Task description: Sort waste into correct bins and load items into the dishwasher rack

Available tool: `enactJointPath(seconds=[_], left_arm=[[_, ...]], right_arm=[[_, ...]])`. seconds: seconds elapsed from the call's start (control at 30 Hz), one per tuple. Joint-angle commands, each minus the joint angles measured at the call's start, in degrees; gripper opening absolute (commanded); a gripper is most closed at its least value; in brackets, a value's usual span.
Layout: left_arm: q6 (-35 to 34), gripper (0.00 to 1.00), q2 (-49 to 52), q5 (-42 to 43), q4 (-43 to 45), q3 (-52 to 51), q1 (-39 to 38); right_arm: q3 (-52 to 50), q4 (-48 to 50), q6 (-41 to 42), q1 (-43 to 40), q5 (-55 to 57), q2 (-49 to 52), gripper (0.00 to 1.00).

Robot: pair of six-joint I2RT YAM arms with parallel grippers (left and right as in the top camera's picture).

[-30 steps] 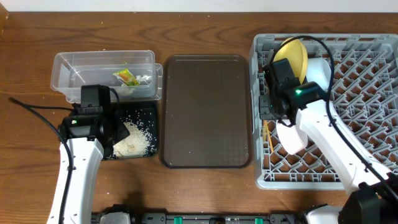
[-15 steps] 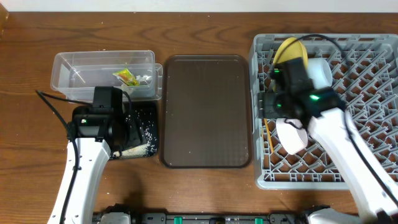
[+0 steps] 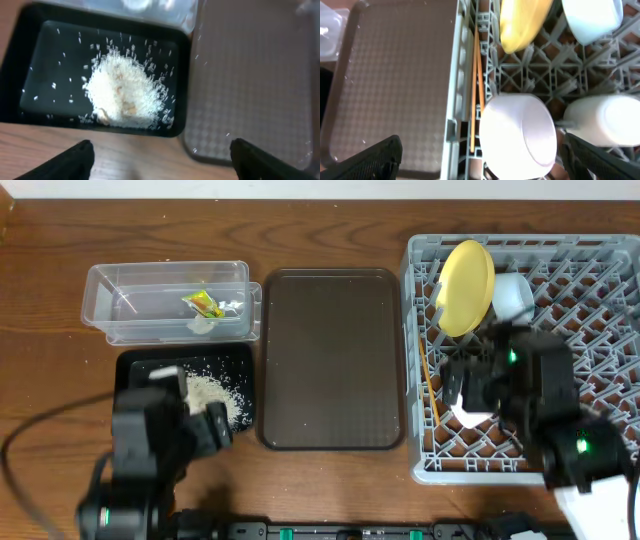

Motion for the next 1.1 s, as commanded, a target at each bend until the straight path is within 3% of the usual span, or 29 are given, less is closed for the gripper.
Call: enactJointPath(seconds=[0.0, 0.2, 0.67, 0.77, 0.93, 1.07], left_arm=[[0.35, 0.91, -5.95, 0.59, 0.66, -1.31, -0.15], [0.35, 0.91, -11.34, 0.59, -0.24, -1.31, -0.15], [0.35, 0.92, -11.23, 0.59, -0.46, -1.31, -0.15], [0.35, 0.92, -11.23, 0.59, -0.46, -1.31, -0.15], [0.35, 0.92, -11.23, 0.59, -0.44, -1.31, -0.15], [0.35, 0.92, -11.23, 0.59, -0.44, -1.31, -0.15]], right_arm=[[-3.45, 0.39, -0.15, -0.42, 1.60, -4.63, 0.99], [-4.31, -3.21, -0.13, -0.39, 1.46, -7.87, 0.99], [-4.31, -3.93, -0.22, -0.39, 1.49, -7.63, 0.99], [-4.31, -6.43, -3.39, -0.42, 3.63, -7.69, 0.99], [-6.71, 1.11, -5.22, -1.05, 4.39, -12.63, 0.99], [-14.80, 14.67, -7.67, -2.47, 4.48, -22.10, 0.99]])
